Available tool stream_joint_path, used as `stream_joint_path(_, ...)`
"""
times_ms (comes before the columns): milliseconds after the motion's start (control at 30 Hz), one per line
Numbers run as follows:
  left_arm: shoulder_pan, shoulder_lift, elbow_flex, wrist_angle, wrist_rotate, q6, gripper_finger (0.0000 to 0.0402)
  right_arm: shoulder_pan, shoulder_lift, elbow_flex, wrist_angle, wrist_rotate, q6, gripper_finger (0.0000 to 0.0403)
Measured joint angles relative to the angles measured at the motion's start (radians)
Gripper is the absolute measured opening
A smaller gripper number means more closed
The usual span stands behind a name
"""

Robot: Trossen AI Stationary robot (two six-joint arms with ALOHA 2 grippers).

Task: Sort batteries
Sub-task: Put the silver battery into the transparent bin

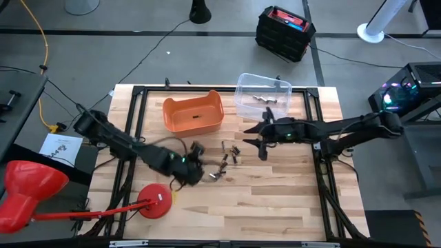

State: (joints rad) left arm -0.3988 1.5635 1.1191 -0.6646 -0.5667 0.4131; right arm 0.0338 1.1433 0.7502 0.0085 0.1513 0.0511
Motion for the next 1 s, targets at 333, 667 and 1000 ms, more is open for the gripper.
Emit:
stream_joint_path(333,0.491,-0.036,-0.16,0.87,0.329,0.267,0.0007,0.0,-0.224,0.0,0.02,0.001,-0.038,0.0154)
stream_joint_path(667,0.789,0.314,0.067,1.289,0.536,0.135,0.0007,0.0,-0.251,0.0,0.022,0.001,-0.078,0.0154)
stream_joint_path(1000,0.802,0.569,0.563,0.751,0.502,0.02,0.0066,0.0,-0.25,0.0,0.015,0.001,-0.069,0.0154)
